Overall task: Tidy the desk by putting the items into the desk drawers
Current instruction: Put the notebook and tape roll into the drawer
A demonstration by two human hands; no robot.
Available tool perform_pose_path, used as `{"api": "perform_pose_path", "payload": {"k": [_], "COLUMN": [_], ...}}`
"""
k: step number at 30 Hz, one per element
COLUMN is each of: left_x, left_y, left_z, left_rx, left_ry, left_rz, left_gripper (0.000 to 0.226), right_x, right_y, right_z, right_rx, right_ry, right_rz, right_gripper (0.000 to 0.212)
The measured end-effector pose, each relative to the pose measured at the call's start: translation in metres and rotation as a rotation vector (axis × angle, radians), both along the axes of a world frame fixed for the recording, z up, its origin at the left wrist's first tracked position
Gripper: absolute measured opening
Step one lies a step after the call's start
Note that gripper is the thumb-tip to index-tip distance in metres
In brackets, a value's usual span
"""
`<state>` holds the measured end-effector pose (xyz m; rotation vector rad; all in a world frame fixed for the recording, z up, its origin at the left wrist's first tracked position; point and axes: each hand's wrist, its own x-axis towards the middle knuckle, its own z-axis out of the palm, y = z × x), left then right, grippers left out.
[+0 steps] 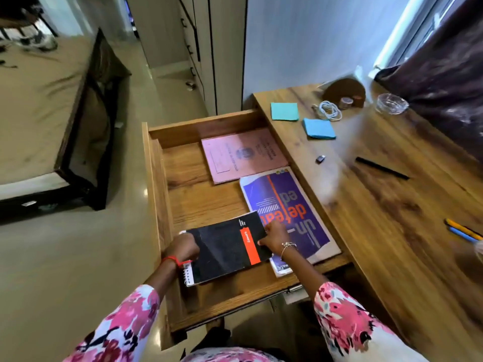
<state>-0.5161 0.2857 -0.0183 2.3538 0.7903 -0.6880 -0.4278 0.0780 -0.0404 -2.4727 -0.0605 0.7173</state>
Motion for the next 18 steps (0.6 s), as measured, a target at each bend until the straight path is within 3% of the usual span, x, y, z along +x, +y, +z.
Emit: {"api": "perform_pose_path", "payload": {"k": [2, 4, 10, 12, 15, 18], "left_x": [-0.001, -0.002, -0.008, -0.008, -0.004, 0.003], "left_y": [-0.002, -0.006, -0.017, -0.018, -0.020, -0.023], "left_z": [-0.007, -0.014, -0.021, -0.022, -0.019, -0.017], "left_rx": [0.014, 0.047, 0.149, 0.192, 0.317, 0.408], "left_ry": [0.035, 0.061, 0.043, 0.014, -0.001, -0.008], "left_rz": [-0.043, -0.091, -0.197, -0.244, -0.355, -0.437], "left_gripper": [0.022, 0.023, 0.029, 0.028, 0.029, 0.035], "right_x": [-0.002, -0.005, -0.002, 0.000, -0.001, 0.000], "right_y": [0.004, 0.007, 0.008, 0.008, 0.010, 0.012], "right_z": [-0.005, -0.007, -0.017, -0.016, -0.015, -0.015], "right_rx": [-0.034, -0.079, -0.154, -0.194, -0.266, -0.305], "right_ry": [0.026, 0.034, 0.064, 0.072, 0.074, 0.083], "right_rz": [-0.006, -0.001, -0.006, -0.004, 0.050, 0.100], "right_gripper": [0.024, 0.038, 0.025, 0.029, 0.061, 0.061]}}
